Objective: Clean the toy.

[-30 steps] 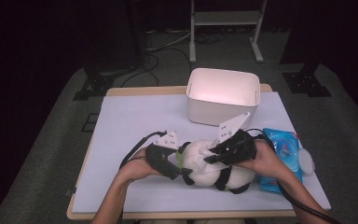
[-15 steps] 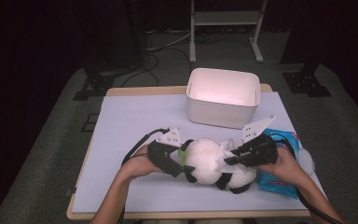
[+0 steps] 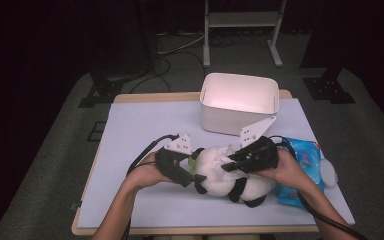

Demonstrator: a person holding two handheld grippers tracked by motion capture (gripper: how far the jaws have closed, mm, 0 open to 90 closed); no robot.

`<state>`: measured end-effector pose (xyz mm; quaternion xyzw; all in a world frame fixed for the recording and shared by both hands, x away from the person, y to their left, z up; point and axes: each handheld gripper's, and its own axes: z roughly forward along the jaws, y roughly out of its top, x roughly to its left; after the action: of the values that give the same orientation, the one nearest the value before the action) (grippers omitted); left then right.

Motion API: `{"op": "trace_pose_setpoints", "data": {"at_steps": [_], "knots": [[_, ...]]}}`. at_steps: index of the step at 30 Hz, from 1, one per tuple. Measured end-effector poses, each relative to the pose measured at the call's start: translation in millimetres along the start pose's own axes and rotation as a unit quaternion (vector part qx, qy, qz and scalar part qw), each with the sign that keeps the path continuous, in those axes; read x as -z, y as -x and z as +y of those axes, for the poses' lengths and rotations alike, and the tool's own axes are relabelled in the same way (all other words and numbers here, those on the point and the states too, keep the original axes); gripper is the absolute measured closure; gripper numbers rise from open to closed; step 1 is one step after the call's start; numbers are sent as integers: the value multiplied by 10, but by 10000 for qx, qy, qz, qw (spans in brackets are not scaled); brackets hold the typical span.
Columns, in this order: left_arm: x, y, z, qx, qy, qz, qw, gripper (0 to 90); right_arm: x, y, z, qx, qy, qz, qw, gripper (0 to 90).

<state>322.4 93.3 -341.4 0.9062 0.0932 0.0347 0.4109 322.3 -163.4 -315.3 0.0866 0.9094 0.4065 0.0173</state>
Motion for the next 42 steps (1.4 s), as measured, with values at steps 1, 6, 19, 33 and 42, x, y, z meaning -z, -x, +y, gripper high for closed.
{"op": "trace_pose_setpoints", "data": {"at_steps": [1, 6, 19, 33, 42], "knots": [[-2, 9, 12, -23, -22, 11, 10000, 270, -22, -11, 45, 52, -27, -3, 10000, 751], [4, 19, 33, -49, 114, 11, 9999, 292, -163, -68, 212, 295, -238, 4, 9993, 749], [-139, -55, -163, 243, 18, -70, 9997, 261, -127, -37, -130, 82, -957, -363, 9947, 756], [-153, -120, -168, 444, 4, -53, 9990, 200, 306, 50, -479, -413, -732, -640, 9944, 750], [-236, -168, -147, 679, -130, -245, 9973, 156, 236, -51, -528, -333, -730, -470, 9957, 755]]}}
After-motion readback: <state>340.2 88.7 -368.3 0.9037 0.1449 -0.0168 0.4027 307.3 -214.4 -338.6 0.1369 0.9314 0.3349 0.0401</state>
